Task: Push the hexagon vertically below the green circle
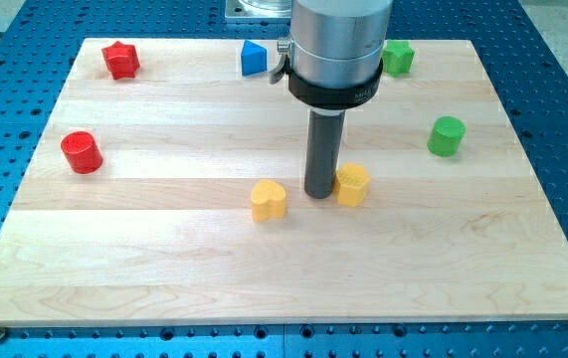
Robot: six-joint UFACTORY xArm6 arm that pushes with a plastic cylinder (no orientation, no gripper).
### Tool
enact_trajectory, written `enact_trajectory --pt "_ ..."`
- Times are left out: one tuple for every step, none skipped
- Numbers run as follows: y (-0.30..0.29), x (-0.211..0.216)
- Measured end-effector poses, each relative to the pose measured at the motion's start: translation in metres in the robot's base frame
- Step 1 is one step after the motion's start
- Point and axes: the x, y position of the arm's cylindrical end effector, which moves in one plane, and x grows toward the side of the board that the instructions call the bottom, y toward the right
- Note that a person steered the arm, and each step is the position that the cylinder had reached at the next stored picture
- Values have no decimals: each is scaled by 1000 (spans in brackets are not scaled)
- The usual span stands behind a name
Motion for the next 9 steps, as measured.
enact_trajectory --pt "1 -8" --pt "57 8" --pt "74 24" --pt "43 10" --pt "39 -5" --pt "47 -8" --pt "50 -8" --pt "78 -3" --pt "83 21"
